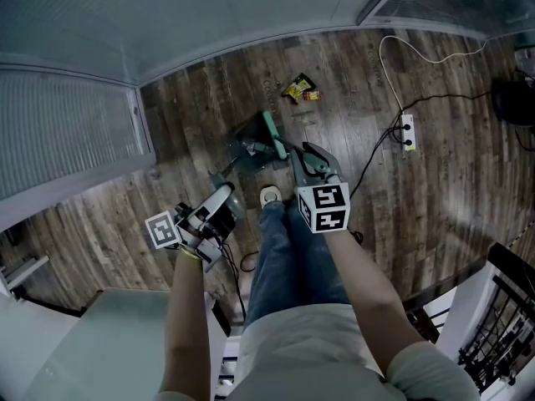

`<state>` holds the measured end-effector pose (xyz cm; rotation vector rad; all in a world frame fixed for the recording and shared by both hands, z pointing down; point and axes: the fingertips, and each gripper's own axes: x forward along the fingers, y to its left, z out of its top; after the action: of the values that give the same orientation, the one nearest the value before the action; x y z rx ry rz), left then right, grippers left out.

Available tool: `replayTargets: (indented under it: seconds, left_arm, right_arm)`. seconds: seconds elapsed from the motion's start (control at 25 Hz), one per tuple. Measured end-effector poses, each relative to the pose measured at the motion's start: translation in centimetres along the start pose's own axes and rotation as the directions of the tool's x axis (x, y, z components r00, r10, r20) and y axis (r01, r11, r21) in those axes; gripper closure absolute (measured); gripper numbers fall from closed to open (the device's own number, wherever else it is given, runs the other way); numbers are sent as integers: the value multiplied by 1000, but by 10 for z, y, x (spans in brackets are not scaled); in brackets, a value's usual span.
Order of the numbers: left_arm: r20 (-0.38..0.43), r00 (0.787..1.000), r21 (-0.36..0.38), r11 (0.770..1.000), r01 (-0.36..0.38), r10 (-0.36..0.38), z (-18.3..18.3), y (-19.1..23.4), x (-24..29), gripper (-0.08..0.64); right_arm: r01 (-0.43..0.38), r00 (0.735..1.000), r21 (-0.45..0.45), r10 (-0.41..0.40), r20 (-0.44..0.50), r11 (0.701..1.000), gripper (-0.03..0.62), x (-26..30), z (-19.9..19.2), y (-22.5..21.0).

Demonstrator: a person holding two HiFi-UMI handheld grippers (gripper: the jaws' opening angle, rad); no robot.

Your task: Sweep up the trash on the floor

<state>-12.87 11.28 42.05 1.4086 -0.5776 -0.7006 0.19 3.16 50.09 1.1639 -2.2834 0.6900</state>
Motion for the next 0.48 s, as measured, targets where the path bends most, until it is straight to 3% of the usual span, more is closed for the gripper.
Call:
replayTargets:
  seconds: [0.48]
  left_arm:
    - [10, 1000, -5, 1000, -5, 5, -2, 2, -1, 491]
  right_arm:
    - [-12, 1000, 17, 12, 25, 1000, 499, -2, 12, 10]
